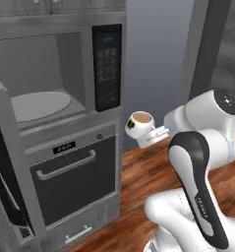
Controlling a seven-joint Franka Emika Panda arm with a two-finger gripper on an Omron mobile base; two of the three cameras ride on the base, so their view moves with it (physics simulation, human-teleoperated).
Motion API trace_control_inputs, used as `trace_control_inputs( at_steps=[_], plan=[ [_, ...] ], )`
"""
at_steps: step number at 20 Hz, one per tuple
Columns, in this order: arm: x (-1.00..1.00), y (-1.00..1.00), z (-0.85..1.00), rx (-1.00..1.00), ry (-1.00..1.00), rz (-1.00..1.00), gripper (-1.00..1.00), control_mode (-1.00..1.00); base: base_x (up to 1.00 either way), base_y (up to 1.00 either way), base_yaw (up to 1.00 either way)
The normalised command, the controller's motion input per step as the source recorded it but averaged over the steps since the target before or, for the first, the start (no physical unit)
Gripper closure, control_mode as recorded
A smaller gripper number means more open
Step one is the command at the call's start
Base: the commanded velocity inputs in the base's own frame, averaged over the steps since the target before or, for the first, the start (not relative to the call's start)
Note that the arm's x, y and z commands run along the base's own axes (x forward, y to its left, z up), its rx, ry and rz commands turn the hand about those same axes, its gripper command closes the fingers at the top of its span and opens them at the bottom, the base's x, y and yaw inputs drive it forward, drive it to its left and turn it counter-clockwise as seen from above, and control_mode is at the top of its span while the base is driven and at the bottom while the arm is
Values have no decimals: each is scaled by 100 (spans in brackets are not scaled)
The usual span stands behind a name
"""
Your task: Pick the cup of tea, navigate to the dining table, and place it on the saucer.
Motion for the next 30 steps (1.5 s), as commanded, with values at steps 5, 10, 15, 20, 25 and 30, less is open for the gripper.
trace_control_inputs(
  at_steps=[5, 10, 15, 20, 25, 30],
  plan=[
    [0, 0, 0, 0, 0, 0, 100, 100, -1, 0, -87],
    [0, 0, 0, 0, 0, 0, 100, 100, 0, 0, -94],
    [0, 0, 0, 0, 0, 0, 100, 100, 0, 8, -99],
    [0, 0, 0, 0, 0, 0, 100, 100, 0, 10, -100],
    [0, 0, 0, 0, 0, 0, 100, 100, 0, 9, -98],
    [0, 0, 0, 0, 0, 0, 100, 100, 33, 13, -79]
  ],
)
